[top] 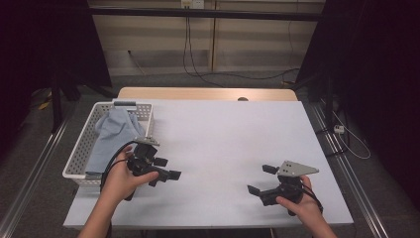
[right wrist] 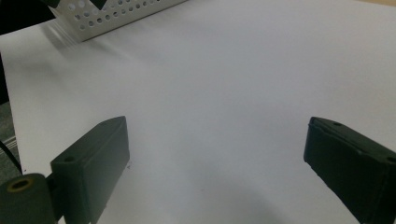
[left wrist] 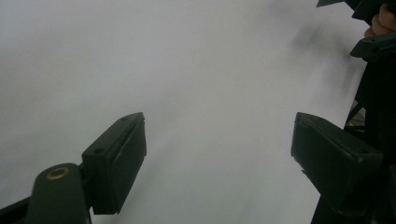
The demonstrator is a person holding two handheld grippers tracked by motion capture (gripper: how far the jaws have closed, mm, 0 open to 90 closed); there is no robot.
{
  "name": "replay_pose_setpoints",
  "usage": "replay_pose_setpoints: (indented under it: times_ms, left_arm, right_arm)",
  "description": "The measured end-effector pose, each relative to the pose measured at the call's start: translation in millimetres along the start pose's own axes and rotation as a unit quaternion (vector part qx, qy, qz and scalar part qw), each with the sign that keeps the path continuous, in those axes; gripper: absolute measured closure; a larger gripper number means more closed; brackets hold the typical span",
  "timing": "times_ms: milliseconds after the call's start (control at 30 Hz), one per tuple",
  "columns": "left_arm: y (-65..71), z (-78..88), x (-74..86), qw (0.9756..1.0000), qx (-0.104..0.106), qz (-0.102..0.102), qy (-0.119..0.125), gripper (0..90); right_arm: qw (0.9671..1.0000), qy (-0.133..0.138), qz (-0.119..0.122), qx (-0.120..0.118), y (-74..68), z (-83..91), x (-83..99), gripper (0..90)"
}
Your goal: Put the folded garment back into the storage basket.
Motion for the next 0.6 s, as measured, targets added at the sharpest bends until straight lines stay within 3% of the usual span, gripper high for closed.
replay_pose_setpoints:
  times_ms: [600]
  left_arm:
    - [2.4, -7.7, 15.3, 0.9999, 0.01, -0.008, 0.001, 17.9]
  right_arm:
    - [0.9999, -0.015, 0.001, 0.002, 1.7, 8.5, 10.3, 6.6]
Point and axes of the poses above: each handheld gripper's, and its own axes: z roughly backward along the jaws, x roughly out of its underside, y roughly to its right, the point moved 1 cm from there along -z, roughly forward along the jaws, and after that the axes turned 1 degree about x, right-handed, at the moved point
